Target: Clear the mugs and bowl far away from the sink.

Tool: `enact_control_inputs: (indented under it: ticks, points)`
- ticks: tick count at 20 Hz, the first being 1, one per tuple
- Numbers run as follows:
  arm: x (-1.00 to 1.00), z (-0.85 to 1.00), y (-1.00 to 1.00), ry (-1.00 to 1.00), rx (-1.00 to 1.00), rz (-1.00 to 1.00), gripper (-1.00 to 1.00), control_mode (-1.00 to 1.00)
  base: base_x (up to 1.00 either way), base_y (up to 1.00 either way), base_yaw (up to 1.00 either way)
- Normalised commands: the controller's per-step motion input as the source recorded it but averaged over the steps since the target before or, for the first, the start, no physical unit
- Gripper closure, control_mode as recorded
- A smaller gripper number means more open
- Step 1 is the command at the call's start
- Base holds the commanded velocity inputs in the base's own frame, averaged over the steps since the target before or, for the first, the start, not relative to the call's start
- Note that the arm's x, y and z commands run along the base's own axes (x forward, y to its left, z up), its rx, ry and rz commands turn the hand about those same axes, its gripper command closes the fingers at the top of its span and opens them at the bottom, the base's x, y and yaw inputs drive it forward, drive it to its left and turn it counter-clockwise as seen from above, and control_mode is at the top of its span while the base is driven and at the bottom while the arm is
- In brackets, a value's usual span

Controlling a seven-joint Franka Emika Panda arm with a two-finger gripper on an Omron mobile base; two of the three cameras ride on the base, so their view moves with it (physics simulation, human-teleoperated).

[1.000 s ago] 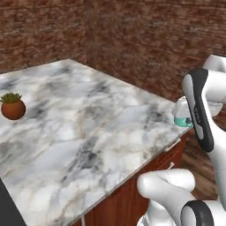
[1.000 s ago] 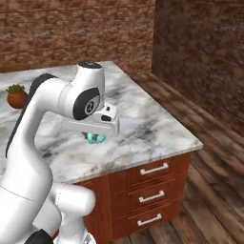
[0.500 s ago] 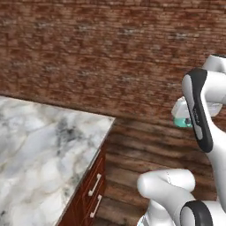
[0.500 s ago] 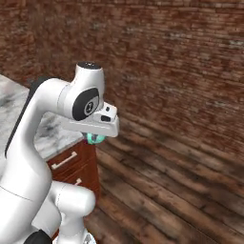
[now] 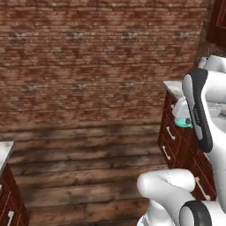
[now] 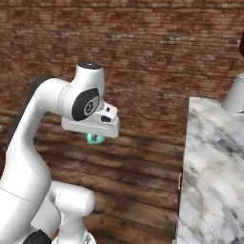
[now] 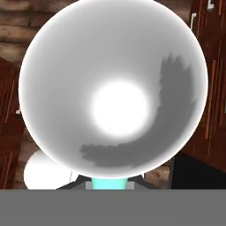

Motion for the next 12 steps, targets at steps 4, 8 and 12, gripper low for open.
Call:
enact_control_inputs:
  ticks: [4, 8, 12]
  points:
    - [0.0, 0.0, 0.0, 0.0, 0.0, 0.0, 1.0, 1.0, 0.11, -0.93, -0.67]
    - [0.0, 0.0, 0.0, 0.0, 0.0, 0.0, 1.0, 1.0, 0.35, -0.3, -0.57]
    - [0.0, 0.0, 0.0, 0.0, 0.0, 0.0, 1.0, 1.0, 0.26, -0.05, -0.59]
